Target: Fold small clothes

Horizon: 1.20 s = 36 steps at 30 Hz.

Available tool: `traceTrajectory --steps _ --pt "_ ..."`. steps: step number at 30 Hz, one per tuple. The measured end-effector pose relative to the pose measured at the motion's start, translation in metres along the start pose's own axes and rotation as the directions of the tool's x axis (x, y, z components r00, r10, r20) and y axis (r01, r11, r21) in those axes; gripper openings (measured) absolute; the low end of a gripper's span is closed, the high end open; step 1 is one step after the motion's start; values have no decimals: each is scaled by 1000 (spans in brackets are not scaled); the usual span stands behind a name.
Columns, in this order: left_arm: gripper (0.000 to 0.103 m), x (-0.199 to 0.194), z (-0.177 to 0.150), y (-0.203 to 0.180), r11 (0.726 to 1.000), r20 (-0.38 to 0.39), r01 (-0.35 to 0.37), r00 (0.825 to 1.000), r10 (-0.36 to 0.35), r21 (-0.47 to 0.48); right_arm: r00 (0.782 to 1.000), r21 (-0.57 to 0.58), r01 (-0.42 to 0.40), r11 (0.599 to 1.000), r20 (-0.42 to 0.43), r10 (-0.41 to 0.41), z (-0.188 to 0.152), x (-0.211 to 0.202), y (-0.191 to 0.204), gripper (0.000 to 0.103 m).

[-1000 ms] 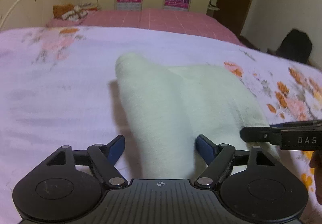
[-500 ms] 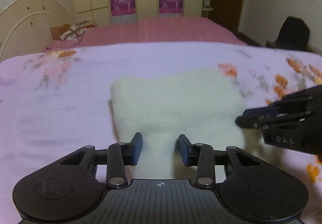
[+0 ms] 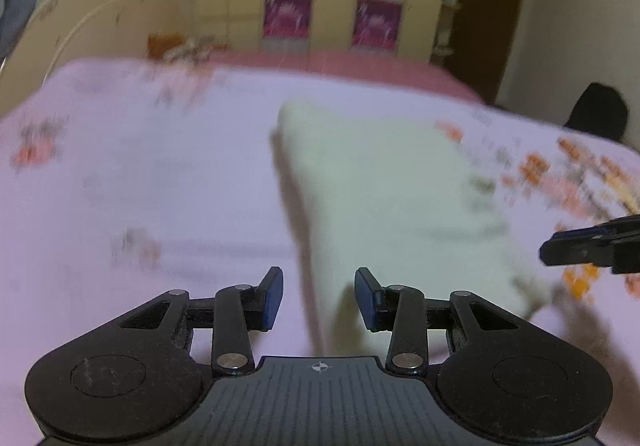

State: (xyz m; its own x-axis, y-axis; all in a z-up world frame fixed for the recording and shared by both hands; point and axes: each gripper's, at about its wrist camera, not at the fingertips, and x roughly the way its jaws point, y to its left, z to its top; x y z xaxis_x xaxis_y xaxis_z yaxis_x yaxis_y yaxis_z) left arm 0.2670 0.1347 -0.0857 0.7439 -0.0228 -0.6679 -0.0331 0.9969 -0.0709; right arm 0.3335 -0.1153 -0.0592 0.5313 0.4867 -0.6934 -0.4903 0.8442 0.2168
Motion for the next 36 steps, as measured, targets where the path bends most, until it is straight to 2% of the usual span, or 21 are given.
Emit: traceTrajectory --steps 5,6,7,8,12,15,17,18,19,20,21,22,24,29,32,33,34,35,36 --pt "39 9 -14 -7 999 -28 15 999 -16 -36 997 72 -20 997 -77 26 -15 24 -2 33" --pt "39 11 -14 -9 999 -32 15 999 -16 -34 996 88 -30 996 -86 38 -17 26 -3 29" --pt "39 9 -14 -10 999 -33 15 999 -16 -35 995 98 -37 994 -93 46 -19 28 -4 11" --pt "39 7 -14 -11 999 -31 15 999 -16 -34 995 99 -40 994 -87 49 -21 26 -2 9" --pt "39 2 -19 -16 1000 -47 15 999 -15 -13 1000 126 -19 992 9 18 -15 10 -7 8" --pt "39 2 -23 -14 1000 -54 17 998 -18 -20 998 107 8 994 -58 -1 -23 22 -7 8" --pt "39 -4 -23 -14 1000 -53 17 998 -18 -21 998 108 10 994 -63 -3 -31 26 -8 9" --pt "39 -7 -24 -15 1000 -46 16 999 -16 -12 998 129 10 992 -59 -3 -31 24 -10 13" --pt "40 -12 -25 -16 1000 -39 13 999 -13 2 998 141 18 990 -56 -10 -31 20 -10 22" --pt "51 -16 -26 -17 1000 -33 13 999 -13 10 999 150 26 988 -41 -20 -31 13 -10 25" --pt "72 -21 -30 -18 1000 -23 14 1000 -13 16 1000 150 27 988 -21 -24 -32 5 -9 28" --pt "77 -25 -33 -20 1000 -10 11 1000 -10 22 1000 148 19 989 0 -19 -33 -4 -9 30" --pt "78 -32 -41 -24 999 -7 4 1000 -4 34 999 154 27 988 13 -29 -38 -19 -10 35" --pt "78 -58 -58 -33 1000 2 17 1000 -17 16 998 172 55 984 5 -56 -57 -45 -11 35" --pt "78 -80 -65 -42 1000 11 16 1000 -17 4 998 153 60 986 17 -64 -74 -68 2 43" --pt "81 -90 -67 -46 1000 15 16 1000 -16 4 998 149 62 987 20 -65 -80 -76 7 54" --pt "87 -99 -68 -49 1000 20 13 1000 -13 0 997 144 68 987 28 -72 -85 -85 13 69" --pt "103 -109 -69 -53 1000 31 13 999 -13 -3 996 138 75 987 39 -82 -90 -93 18 78" --pt "103 -120 -71 -56 1000 50 16 999 -16 -2 995 133 81 988 51 -88 -94 -103 24 90"
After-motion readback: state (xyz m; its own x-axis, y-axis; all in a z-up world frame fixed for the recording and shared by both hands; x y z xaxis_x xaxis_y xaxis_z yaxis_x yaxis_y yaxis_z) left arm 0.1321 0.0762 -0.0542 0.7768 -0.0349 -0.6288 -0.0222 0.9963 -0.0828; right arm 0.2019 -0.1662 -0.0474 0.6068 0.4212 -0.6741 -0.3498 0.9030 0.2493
